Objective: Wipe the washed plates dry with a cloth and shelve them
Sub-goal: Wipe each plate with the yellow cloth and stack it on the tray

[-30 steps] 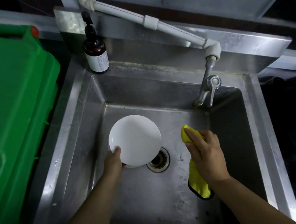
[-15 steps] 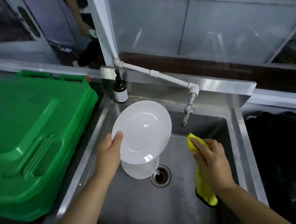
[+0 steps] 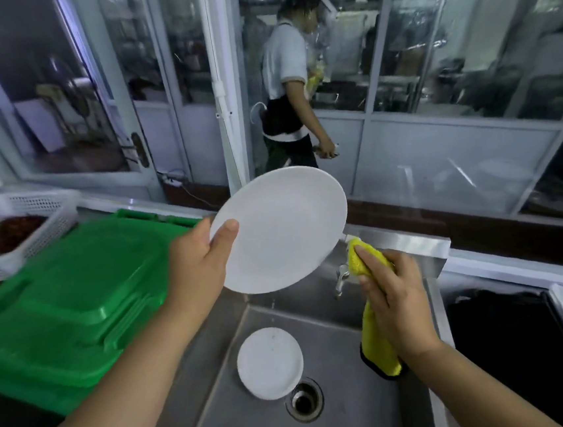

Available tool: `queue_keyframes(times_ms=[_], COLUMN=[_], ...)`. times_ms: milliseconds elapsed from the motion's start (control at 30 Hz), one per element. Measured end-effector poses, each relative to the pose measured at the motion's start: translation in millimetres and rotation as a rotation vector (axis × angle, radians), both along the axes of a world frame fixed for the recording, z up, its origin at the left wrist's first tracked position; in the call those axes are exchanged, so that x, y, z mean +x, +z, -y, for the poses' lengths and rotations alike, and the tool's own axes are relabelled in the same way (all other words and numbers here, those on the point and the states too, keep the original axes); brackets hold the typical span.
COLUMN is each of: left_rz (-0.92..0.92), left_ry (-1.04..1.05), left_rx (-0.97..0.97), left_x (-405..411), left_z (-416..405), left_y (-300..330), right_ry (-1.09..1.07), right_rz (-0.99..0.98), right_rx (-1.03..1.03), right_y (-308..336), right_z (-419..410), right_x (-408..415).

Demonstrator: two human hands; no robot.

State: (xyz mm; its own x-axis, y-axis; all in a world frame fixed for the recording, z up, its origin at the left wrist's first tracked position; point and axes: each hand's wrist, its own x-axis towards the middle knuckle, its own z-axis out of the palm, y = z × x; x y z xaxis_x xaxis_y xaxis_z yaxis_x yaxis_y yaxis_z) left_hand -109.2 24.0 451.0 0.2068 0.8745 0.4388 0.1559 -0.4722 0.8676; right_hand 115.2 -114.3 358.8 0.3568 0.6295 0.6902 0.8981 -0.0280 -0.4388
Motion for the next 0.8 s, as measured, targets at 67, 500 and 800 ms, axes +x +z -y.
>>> queue_keyframes(times_ms=[67,500,800], left_rz=[0.036,0.096,0.229], left_ry=[-0.003,-0.078,-0.209], left_rx=[0.019,0.109,-0.06], left_x=[-3,-20,-26], left_z=[4,-22,-24], left_y=[17,59,64], right_ry=[-0.002,-0.054,-0.249], right_rz=[0.017,0.188,0.445], right_rx=[0.037,0.386,0.412], right_y=[15,124,146], right_z=[0,-48,-92], right_x=[-3,-58,-73])
